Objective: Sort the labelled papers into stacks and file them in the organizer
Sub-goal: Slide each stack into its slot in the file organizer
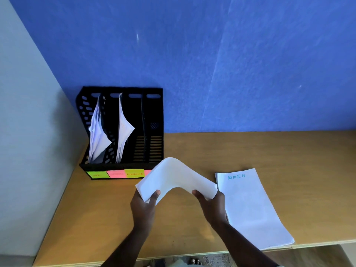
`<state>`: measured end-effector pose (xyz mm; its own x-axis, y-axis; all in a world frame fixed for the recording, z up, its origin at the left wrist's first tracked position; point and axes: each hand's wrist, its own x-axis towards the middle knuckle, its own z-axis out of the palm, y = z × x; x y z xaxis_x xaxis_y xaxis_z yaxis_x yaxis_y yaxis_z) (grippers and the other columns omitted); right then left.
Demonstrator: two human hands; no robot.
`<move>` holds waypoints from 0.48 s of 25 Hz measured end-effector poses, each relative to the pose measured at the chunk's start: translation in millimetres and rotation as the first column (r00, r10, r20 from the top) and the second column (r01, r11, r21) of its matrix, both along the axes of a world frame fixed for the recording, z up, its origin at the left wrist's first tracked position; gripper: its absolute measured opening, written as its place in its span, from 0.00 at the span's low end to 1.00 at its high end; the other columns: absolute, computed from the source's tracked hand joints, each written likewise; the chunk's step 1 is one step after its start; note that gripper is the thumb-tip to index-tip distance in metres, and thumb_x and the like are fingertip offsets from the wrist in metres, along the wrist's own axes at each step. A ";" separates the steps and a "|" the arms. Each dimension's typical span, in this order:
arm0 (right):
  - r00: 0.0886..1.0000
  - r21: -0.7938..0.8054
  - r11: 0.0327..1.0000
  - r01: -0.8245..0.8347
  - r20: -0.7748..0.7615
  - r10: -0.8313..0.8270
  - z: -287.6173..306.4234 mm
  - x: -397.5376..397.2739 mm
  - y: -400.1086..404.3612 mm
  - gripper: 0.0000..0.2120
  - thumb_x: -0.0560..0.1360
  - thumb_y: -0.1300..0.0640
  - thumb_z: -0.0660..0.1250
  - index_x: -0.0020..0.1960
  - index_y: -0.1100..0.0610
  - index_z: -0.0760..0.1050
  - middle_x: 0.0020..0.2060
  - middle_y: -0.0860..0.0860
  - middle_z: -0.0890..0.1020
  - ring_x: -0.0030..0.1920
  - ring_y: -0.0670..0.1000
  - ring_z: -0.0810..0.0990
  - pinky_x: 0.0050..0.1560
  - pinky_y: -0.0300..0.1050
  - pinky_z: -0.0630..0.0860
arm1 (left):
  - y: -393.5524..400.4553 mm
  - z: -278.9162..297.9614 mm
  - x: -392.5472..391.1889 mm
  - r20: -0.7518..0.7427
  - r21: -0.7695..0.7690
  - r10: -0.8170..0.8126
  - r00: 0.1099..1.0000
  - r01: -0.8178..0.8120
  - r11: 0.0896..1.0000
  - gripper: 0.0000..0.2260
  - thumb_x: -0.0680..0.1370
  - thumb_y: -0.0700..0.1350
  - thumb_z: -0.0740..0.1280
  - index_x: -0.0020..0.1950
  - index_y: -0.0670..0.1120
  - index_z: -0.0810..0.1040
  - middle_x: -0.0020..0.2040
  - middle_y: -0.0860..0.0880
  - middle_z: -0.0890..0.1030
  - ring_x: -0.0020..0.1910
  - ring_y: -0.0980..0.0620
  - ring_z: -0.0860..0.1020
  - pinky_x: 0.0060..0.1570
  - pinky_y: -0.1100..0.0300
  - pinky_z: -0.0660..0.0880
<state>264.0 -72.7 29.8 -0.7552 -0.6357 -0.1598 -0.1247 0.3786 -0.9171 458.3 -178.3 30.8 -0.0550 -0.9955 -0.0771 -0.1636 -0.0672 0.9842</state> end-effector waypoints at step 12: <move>0.997 0.101 0.994 -0.048 -0.049 0.054 -15.2 -35.9 4.0 0.10 0.72 0.53 0.78 0.47 0.57 0.80 0.34 0.51 0.86 0.35 0.50 0.83 0.35 0.41 0.77 | -23.4 -9.7 11.0 0.213 -0.048 -0.031 0.977 0.042 0.998 0.02 0.80 0.37 0.62 0.52 0.40 0.71 0.40 0.51 0.76 0.40 0.44 0.76 0.37 0.56 0.69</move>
